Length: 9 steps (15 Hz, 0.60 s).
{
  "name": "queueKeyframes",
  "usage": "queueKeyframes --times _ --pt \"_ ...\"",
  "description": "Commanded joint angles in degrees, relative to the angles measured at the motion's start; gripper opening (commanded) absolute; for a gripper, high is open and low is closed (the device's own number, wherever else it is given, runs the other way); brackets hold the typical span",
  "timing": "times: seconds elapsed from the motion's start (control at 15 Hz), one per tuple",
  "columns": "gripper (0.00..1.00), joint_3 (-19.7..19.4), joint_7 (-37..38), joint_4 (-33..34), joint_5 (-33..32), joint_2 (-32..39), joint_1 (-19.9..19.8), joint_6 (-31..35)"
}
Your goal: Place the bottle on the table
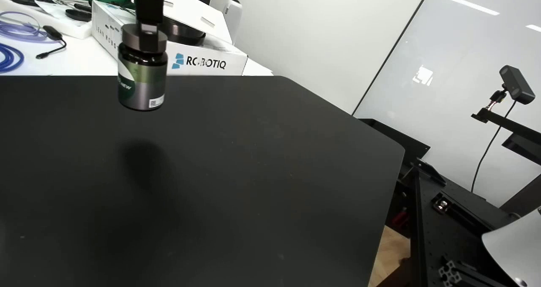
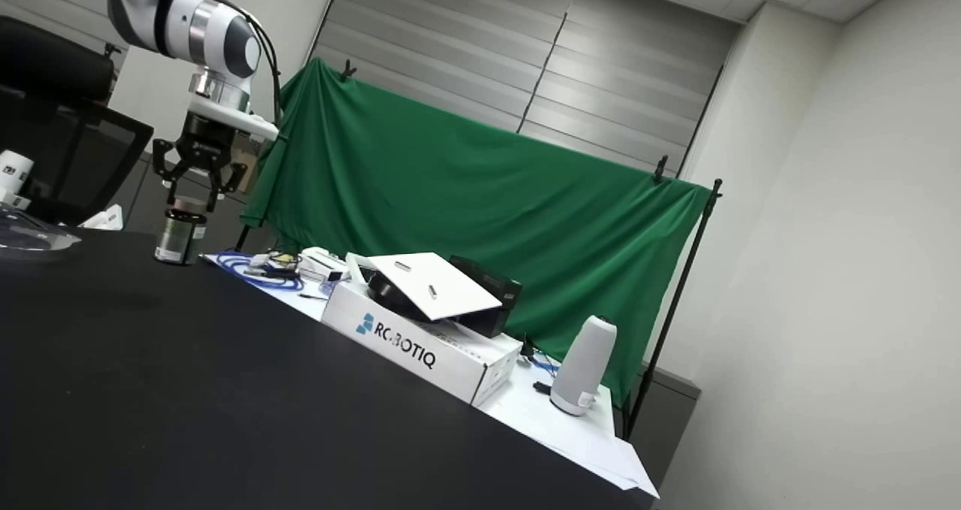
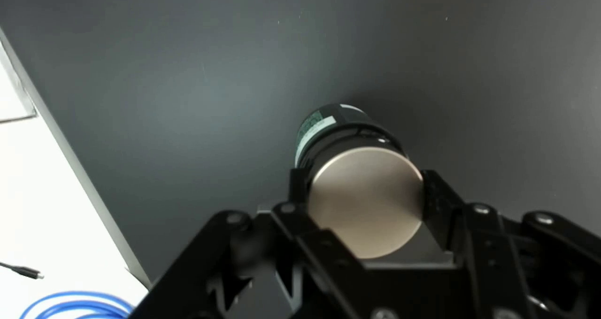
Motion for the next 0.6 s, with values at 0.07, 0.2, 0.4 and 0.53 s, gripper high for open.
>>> queueKeyframes --times 0.07,0.2,0.4,0.53 --pt "0.36 0.2 6.9 -16.4 0.2 -10.4 -3.9 6.4" --pt "0.61 0.9 4.3 -10.2 -0.6 -5.7 -3.7 4.2" --pt "0.61 0.9 5.1 -13.6 -0.6 -8.0 -4.4 5.3" --pt "0.61 0.9 5.5 -13.9 -0.5 -8.2 -4.3 5.4"
